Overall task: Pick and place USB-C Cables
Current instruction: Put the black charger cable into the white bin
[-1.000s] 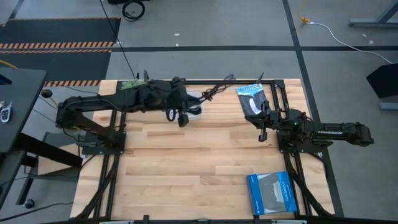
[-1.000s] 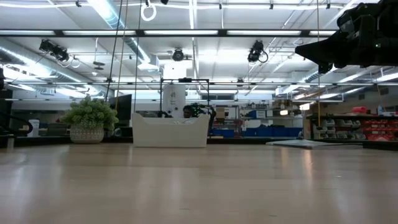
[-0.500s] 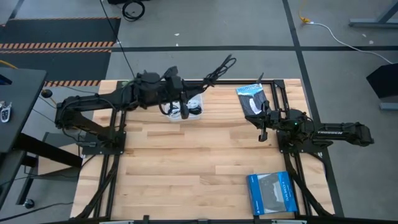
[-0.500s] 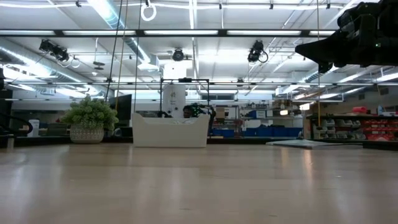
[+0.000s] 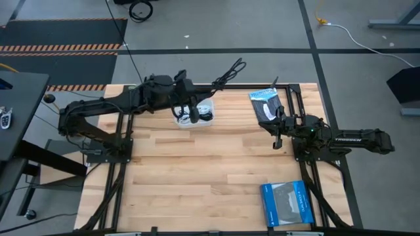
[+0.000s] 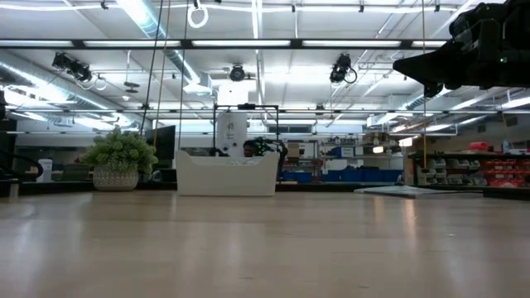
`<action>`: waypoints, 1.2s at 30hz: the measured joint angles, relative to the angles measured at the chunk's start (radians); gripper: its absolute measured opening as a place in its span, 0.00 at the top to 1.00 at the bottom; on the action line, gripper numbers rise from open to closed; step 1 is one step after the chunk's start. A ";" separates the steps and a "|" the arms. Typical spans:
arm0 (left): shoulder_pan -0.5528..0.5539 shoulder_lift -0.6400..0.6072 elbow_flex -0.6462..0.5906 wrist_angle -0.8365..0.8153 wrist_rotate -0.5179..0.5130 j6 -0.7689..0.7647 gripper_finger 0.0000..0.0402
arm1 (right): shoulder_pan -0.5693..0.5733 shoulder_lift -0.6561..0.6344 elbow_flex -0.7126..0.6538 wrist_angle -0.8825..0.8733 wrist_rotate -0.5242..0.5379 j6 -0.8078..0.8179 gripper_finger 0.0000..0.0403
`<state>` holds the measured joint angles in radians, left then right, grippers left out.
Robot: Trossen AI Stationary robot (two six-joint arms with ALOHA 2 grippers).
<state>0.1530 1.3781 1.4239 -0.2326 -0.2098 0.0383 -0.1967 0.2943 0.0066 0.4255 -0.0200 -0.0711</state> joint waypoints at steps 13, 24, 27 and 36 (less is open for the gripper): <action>0.090 0.019 -0.034 -0.406 -0.003 -0.084 0.92 | 0.000 0.000 0.000 0.000 0.000 0.000 0.95; 0.109 0.032 -0.092 -0.558 0.004 -0.080 0.92 | 0.000 0.000 0.000 -0.001 0.000 0.000 0.95; 0.118 0.052 -0.092 -0.619 0.006 -0.079 0.92 | 0.000 0.000 0.000 -0.001 0.000 0.000 0.95; 0.145 0.141 -0.093 -0.752 0.016 -0.003 0.92 | 0.000 0.000 0.000 0.000 0.000 0.000 0.95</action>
<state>0.2980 1.5196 1.3312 -0.9845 -0.1940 0.0352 -0.1967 0.2944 0.0066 0.4252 -0.0200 -0.0715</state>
